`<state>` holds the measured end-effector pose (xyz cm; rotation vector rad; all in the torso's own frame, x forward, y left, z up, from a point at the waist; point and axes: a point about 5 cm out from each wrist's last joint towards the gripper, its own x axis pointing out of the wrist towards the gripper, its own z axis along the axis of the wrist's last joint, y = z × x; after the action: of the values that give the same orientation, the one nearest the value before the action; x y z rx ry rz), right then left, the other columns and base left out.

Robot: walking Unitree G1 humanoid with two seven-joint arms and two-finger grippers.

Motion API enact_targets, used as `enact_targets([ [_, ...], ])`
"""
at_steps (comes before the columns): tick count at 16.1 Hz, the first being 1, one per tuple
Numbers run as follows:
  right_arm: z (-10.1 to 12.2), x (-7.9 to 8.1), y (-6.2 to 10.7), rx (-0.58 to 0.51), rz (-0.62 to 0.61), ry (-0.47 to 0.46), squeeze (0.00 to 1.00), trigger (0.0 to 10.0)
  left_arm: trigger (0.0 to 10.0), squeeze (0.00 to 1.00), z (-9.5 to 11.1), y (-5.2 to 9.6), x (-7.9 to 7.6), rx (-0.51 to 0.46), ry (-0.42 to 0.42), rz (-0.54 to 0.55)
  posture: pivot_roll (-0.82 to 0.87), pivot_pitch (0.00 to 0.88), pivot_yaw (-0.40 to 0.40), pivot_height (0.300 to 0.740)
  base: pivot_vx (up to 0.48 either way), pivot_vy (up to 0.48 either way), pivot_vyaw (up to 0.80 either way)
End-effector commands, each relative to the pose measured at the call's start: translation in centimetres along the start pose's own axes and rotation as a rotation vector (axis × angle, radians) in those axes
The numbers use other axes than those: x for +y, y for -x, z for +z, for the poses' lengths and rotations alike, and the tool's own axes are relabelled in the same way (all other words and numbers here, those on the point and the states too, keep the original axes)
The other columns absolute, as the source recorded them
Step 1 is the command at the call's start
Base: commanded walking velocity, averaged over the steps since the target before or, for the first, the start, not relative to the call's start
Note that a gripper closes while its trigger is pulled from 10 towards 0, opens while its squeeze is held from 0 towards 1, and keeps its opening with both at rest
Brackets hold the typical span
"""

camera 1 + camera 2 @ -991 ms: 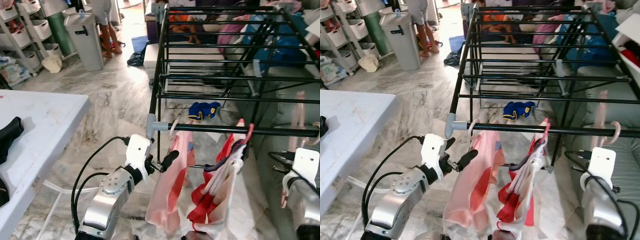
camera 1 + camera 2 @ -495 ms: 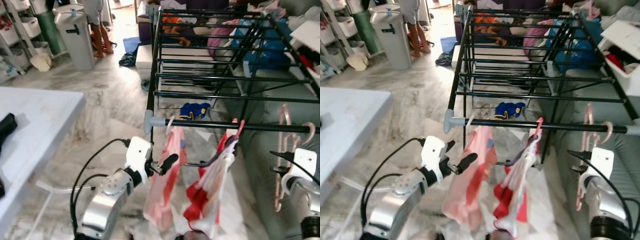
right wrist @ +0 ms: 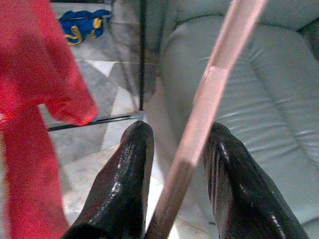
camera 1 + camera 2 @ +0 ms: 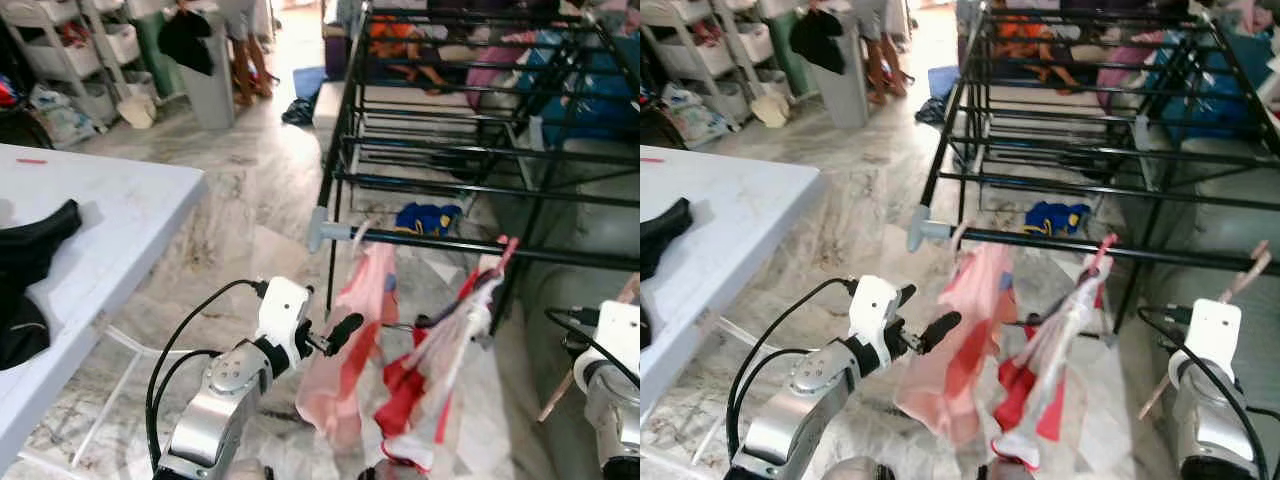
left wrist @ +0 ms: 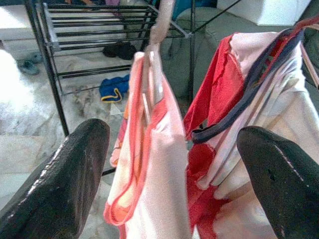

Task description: Hang hanger

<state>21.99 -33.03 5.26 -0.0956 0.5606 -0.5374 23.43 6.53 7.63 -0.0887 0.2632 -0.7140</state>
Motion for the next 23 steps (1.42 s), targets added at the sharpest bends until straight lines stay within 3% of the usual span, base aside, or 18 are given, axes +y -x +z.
enact_targets([
  [1,0.7,0.2,0.6,-0.056,-0.029,0.001,1.00,10.0,10.0,0.00,0.2,0.1,0.2,0.003,-0.018,0.008,-0.08,0.000,0.016,0.740,0.000,0.000,0.00],
  [5,0.6,0.5,2.5,-0.115,-0.106,0.005,1.00,10.0,10.0,0.00,0.2,0.2,0.3,0.007,-0.019,0.008,-0.08,0.000,0.021,0.740,0.000,0.000,0.00],
  [8,-0.9,1.5,5.0,-0.145,-0.127,0.020,1.00,10.0,10.0,0.00,0.4,0.2,0.2,0.005,-0.034,-0.004,-0.09,0.000,0.029,0.740,0.000,0.000,0.00],
  [13,-1.1,1.9,5.6,-0.149,-0.133,0.036,1.00,10.0,10.0,0.00,0.4,0.2,0.2,0.008,-0.044,-0.012,-0.08,0.000,0.030,0.740,0.000,0.000,0.00],
  [18,1.4,2.6,7.2,-0.350,-0.145,0.148,1.00,10.0,10.0,0.00,0.4,0.2,0.1,0.003,-0.051,-0.019,-0.08,0.000,0.030,0.740,0.000,0.000,0.00],
  [23,2.0,3.1,7.9,-0.408,-0.142,0.185,1.00,10.0,10.0,0.00,0.6,0.2,0.0,-0.015,-0.063,-0.019,-0.08,0.000,0.030,0.740,0.000,0.000,0.00],
])
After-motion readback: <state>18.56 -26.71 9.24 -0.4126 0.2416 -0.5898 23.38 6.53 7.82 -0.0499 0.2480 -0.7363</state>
